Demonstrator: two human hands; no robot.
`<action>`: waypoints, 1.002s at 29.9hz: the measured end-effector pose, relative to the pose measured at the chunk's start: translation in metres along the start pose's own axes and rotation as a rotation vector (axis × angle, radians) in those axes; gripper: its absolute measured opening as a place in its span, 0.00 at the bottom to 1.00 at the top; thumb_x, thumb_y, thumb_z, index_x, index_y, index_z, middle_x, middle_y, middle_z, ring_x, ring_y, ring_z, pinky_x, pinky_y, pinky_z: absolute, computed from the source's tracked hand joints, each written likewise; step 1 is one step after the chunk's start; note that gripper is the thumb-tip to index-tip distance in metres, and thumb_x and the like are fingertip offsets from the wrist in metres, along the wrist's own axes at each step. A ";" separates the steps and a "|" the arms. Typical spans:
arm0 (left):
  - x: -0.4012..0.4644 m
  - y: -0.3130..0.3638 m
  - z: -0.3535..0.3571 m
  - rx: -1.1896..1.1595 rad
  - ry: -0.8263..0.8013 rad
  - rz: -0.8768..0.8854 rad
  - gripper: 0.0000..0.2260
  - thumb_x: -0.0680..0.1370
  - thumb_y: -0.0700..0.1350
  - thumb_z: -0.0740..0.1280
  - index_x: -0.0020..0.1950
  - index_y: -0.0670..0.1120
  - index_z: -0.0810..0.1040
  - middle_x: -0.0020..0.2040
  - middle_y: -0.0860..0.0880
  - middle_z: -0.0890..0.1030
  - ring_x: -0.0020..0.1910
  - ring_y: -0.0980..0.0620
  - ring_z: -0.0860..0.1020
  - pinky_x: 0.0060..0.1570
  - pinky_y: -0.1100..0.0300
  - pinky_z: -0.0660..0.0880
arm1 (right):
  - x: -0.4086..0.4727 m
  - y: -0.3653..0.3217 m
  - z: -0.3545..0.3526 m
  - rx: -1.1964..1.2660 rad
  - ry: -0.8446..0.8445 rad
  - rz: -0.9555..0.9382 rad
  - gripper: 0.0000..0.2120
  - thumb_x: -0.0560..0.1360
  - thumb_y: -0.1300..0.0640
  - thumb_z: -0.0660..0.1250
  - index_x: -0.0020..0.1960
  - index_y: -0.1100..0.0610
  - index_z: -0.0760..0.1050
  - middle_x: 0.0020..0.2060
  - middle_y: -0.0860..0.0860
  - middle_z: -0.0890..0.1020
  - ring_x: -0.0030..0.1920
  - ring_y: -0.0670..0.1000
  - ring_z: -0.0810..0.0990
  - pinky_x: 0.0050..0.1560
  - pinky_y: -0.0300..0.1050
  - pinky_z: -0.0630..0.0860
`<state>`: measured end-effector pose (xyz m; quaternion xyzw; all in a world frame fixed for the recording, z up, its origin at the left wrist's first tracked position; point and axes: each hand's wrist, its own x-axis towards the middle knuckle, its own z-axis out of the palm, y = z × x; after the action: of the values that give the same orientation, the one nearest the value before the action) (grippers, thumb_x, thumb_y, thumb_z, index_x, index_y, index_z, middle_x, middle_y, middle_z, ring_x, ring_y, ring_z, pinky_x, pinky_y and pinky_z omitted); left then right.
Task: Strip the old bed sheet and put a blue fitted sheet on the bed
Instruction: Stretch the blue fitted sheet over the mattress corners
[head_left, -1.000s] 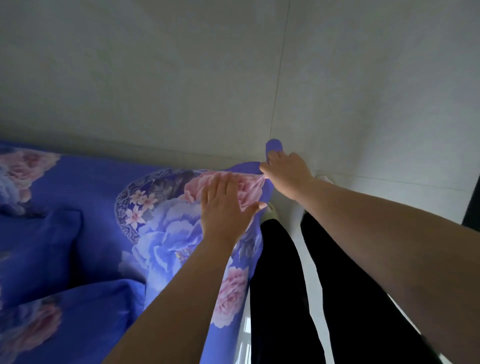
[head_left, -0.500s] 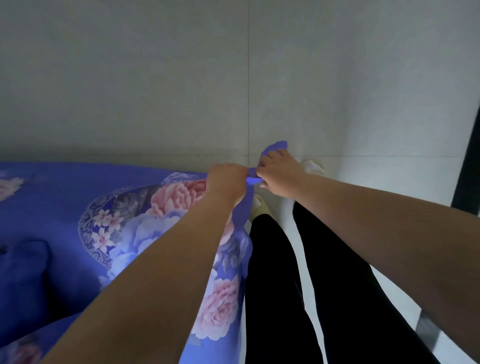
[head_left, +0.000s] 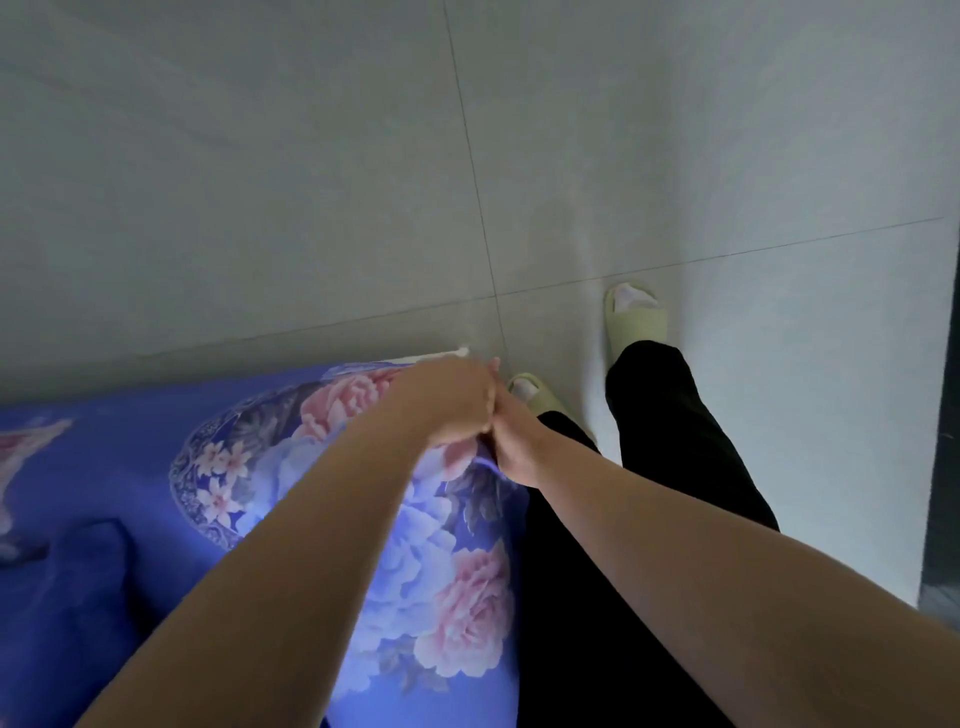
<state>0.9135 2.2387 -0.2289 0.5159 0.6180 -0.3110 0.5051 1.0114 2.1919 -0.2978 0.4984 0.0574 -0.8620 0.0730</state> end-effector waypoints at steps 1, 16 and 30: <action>-0.001 -0.009 -0.010 -0.083 0.123 0.013 0.08 0.75 0.41 0.61 0.46 0.48 0.79 0.51 0.48 0.82 0.54 0.47 0.79 0.51 0.57 0.72 | -0.002 0.002 0.005 -0.008 0.003 -0.024 0.29 0.73 0.30 0.53 0.54 0.50 0.78 0.54 0.53 0.82 0.55 0.53 0.80 0.65 0.53 0.71; -0.020 -0.057 -0.004 -0.148 -0.492 -0.284 0.18 0.84 0.49 0.52 0.44 0.41 0.76 0.36 0.44 0.73 0.33 0.50 0.71 0.35 0.60 0.68 | -0.056 0.063 0.034 -0.813 -0.099 -0.289 0.52 0.58 0.36 0.77 0.73 0.38 0.51 0.65 0.38 0.72 0.65 0.44 0.72 0.66 0.45 0.70; -0.040 -0.094 0.050 0.044 0.667 -0.197 0.20 0.71 0.52 0.53 0.47 0.44 0.81 0.43 0.42 0.82 0.43 0.40 0.80 0.42 0.49 0.76 | -0.004 0.043 0.011 -0.529 0.337 -0.175 0.27 0.63 0.39 0.76 0.50 0.58 0.77 0.43 0.50 0.83 0.41 0.43 0.82 0.41 0.33 0.77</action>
<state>0.8373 2.1548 -0.2191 0.5377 0.7891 -0.1860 0.2316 1.0115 2.1483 -0.2897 0.5909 0.3335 -0.7255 0.1151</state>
